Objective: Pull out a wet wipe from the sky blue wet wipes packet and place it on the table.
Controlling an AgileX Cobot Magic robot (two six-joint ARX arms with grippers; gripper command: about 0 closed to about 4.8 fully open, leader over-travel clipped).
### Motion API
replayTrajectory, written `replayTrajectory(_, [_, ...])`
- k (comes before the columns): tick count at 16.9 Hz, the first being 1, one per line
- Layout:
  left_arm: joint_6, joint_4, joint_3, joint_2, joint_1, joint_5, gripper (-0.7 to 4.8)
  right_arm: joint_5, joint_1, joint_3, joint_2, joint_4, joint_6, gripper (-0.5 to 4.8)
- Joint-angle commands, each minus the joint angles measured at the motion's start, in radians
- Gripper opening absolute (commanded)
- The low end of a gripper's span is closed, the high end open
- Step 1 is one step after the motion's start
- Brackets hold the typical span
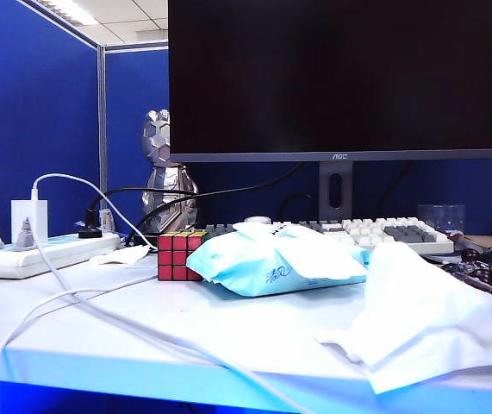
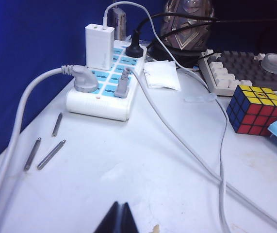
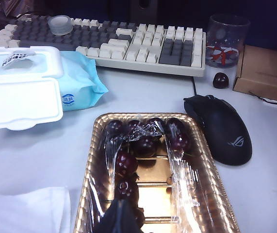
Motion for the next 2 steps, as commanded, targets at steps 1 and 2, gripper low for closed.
replayTrajectory(1, [-0.002,-0.006,-0.002,-0.003,0.001,0.0,-0.01,0.002,0.0,0.003,0.0,-0.005,0.004,-0.01])
replayTrajectory(2, [-0.002,-0.006,-0.002,-0.003,0.001,0.0,-0.01,0.002,0.0,0.003,0.0,-0.005,0.004,-0.01])
